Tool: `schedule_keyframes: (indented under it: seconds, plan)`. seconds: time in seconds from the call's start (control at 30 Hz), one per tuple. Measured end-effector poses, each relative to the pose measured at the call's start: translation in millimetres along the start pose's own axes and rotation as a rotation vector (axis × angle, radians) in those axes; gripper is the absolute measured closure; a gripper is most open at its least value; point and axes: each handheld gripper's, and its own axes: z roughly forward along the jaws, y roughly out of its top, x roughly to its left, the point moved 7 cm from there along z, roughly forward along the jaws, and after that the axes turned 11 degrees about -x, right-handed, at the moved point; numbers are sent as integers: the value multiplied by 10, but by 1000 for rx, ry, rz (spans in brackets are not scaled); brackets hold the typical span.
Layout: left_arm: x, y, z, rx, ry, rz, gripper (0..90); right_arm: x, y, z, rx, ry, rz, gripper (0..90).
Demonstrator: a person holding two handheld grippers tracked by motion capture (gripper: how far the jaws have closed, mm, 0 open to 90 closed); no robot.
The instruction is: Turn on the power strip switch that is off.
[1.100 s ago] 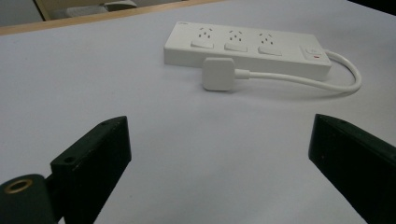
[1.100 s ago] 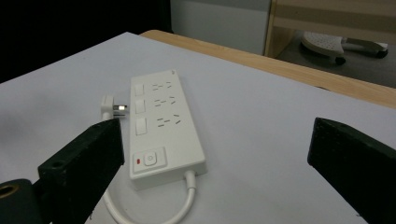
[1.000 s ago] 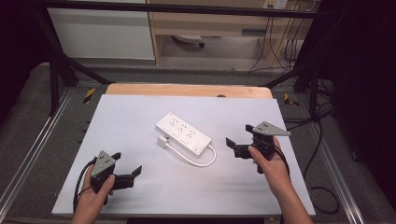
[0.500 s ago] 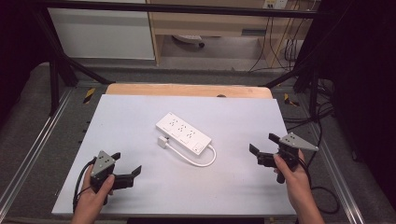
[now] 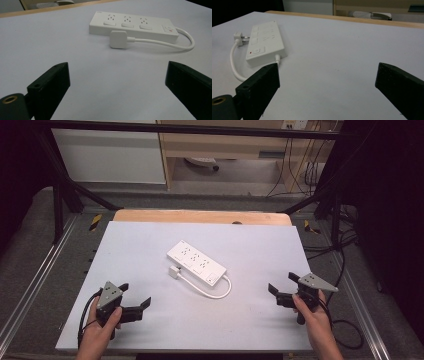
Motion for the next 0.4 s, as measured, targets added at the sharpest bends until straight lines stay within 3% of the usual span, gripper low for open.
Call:
schedule_keyframes:
  seconds: [0.2,0.3,0.4]
  plan:
    - [-3,5,-1,-1,-1,1,59,66,-106,37,16,26,19,57]
    - [-11,4,1,2,-4,5,59,107,-174,71,46,39,9,57]
    - [-18,6,4,1,-7,6,59,119,-224,99,82,22,-13,57]
